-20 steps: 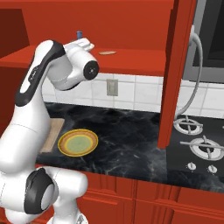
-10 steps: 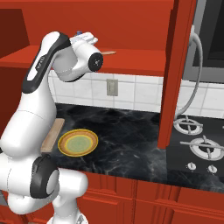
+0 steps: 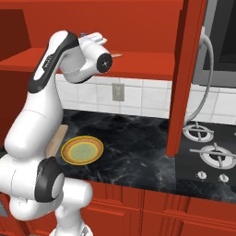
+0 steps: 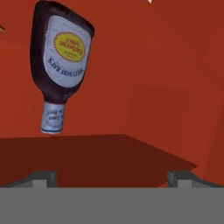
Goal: Pick the shrimp from the plate and place it on the cutting board. Then pick the condiment bottle from the cabinet and place it next to the cutting board.
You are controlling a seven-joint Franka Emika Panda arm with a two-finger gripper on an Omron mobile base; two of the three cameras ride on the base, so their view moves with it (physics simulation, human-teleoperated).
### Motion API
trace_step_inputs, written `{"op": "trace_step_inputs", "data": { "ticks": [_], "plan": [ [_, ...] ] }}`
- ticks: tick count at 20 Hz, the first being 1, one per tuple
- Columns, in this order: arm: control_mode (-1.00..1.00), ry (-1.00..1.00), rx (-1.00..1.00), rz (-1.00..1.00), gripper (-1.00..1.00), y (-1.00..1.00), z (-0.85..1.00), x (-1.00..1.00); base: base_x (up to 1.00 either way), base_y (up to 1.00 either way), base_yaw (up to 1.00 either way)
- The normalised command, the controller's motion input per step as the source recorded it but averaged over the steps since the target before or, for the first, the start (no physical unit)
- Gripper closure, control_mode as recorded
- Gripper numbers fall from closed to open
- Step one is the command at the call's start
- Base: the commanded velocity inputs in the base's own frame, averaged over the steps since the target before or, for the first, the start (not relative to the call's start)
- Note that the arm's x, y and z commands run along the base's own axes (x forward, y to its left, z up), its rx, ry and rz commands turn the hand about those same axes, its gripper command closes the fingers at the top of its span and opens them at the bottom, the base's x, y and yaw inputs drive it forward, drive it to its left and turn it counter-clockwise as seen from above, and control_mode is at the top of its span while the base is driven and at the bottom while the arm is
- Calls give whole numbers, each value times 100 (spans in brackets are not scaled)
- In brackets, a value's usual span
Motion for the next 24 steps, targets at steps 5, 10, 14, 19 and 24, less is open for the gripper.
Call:
{"op": "trace_step_inputs", "data": {
  "ticks": [5,10,14,19,24],
  "plan": [
    [-100,0,0,-2,-100,-1,0,11,0,0,0],
    [-100,0,0,-2,-100,0,0,9,0,0,0],
    [-100,0,0,-1,-100,0,-7,9,0,0,0],
    [-100,0,0,-1,-100,0,-12,8,0,0,0],
    [-100,0,0,-1,-100,0,-10,11,0,0,0]
  ]
}}
